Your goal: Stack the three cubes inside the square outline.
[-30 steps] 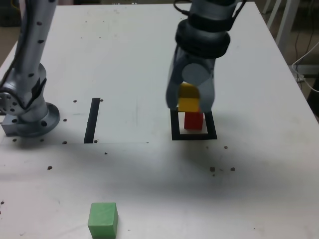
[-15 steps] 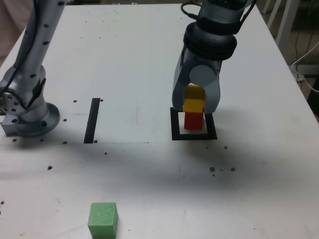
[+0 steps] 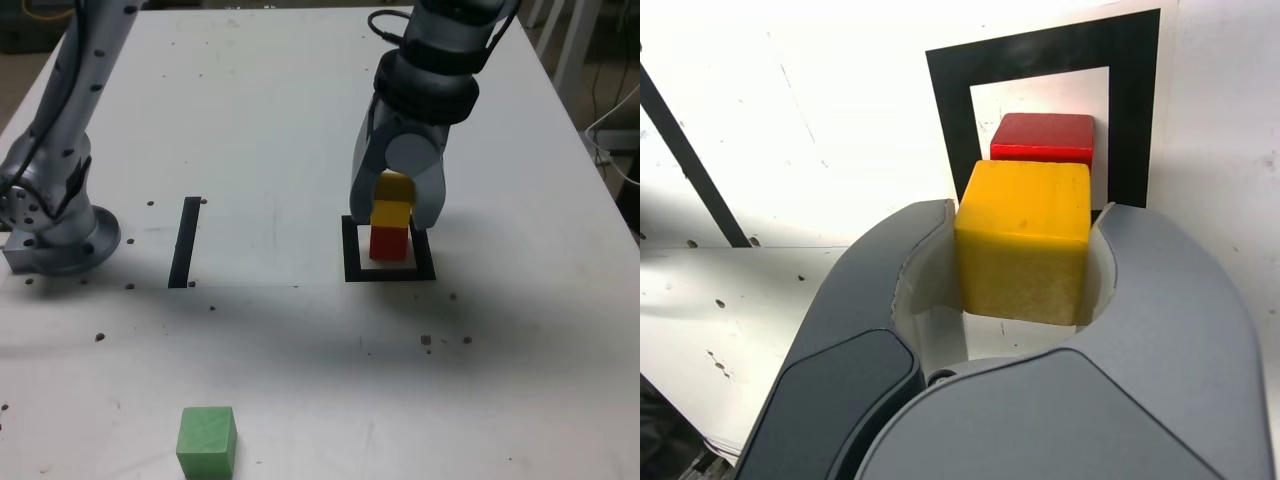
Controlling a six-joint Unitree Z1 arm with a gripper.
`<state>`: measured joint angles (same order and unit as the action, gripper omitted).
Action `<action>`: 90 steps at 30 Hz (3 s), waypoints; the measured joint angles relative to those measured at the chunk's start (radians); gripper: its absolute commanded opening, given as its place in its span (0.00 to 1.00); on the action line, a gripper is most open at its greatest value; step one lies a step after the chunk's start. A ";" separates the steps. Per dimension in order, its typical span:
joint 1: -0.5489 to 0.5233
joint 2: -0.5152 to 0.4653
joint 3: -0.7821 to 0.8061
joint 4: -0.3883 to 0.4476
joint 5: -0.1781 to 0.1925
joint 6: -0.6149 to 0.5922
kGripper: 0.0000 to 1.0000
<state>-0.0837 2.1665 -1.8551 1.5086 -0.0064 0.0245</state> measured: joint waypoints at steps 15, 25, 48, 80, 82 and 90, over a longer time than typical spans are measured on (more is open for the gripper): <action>0.007 0.016 0.000 -0.005 -0.003 0.025 0.87; 0.007 0.003 0.034 -0.005 0.018 0.021 0.99; -0.441 -0.256 0.308 -0.013 -0.022 -0.317 0.99; -0.787 -0.176 0.487 -0.328 -0.240 -0.629 0.98; -0.787 -0.171 0.493 -0.341 -0.248 -0.621 0.97; -0.786 -0.152 0.499 -0.371 -0.269 -0.582 0.83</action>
<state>-0.8696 2.0147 -1.3562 1.1378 -0.2756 -0.5572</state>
